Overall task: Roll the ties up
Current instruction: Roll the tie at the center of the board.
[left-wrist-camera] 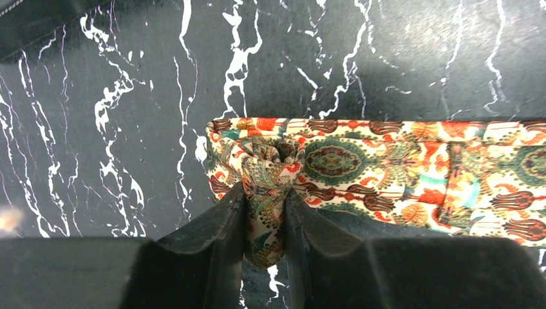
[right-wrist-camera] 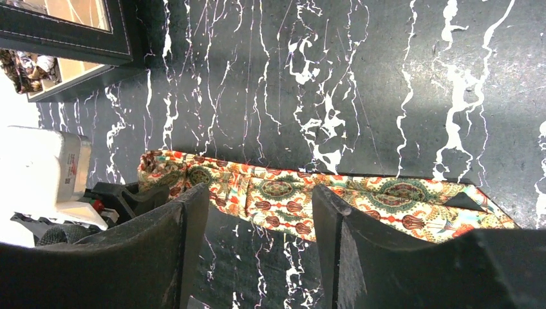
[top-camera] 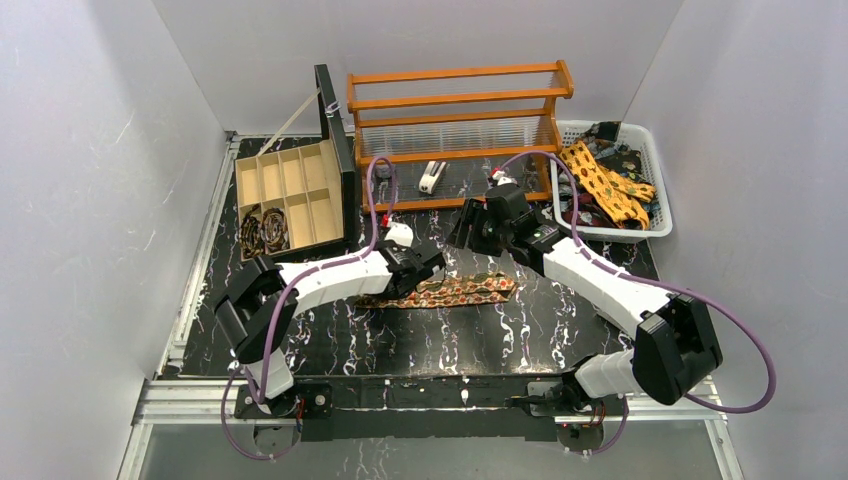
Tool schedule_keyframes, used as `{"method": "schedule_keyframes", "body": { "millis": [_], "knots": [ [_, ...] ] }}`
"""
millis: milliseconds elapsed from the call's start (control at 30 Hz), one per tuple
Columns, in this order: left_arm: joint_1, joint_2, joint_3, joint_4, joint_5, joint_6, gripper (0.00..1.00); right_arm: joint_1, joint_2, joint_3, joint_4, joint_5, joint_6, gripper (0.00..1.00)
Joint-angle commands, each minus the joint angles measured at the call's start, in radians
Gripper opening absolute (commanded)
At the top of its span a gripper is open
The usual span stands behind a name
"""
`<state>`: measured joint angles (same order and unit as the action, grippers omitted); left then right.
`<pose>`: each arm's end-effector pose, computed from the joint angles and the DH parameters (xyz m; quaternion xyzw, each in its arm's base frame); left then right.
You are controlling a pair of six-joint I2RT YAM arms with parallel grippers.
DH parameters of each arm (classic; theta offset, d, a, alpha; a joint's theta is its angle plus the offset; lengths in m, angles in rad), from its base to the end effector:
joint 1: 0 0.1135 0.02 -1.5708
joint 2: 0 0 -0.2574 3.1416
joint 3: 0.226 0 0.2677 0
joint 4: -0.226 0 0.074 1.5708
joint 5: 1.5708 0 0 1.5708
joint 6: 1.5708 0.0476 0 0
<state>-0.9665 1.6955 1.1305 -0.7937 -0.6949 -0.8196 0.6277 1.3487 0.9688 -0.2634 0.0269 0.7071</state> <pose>0.2113 -0.2524 0.1718 0.0327 0.9351 0.1348 0.3262 0.2639 0.1899 0.2506 0.0415 0.8934 0.2674 0.3587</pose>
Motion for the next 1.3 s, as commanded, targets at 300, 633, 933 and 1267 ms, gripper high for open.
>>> {"method": "schedule_keyframes", "body": {
  "millis": [300,633,933,1267],
  "knots": [
    [-0.029,0.088,0.125,-0.179,-0.170,-0.007,0.07,-0.023,-0.028,-0.048,0.035,-0.052,0.019,0.71],
    [-0.041,0.163,0.130,-0.155,-0.238,-0.009,0.07,-0.038,-0.023,-0.067,0.043,-0.079,0.025,0.74],
    [-0.076,0.260,0.146,-0.120,-0.243,0.006,0.08,-0.066,-0.042,-0.081,0.041,-0.082,0.022,0.75],
    [-0.095,0.235,0.169,-0.005,-0.123,0.079,0.52,-0.076,-0.033,-0.090,0.045,-0.109,0.016,0.77]
  ]
}}
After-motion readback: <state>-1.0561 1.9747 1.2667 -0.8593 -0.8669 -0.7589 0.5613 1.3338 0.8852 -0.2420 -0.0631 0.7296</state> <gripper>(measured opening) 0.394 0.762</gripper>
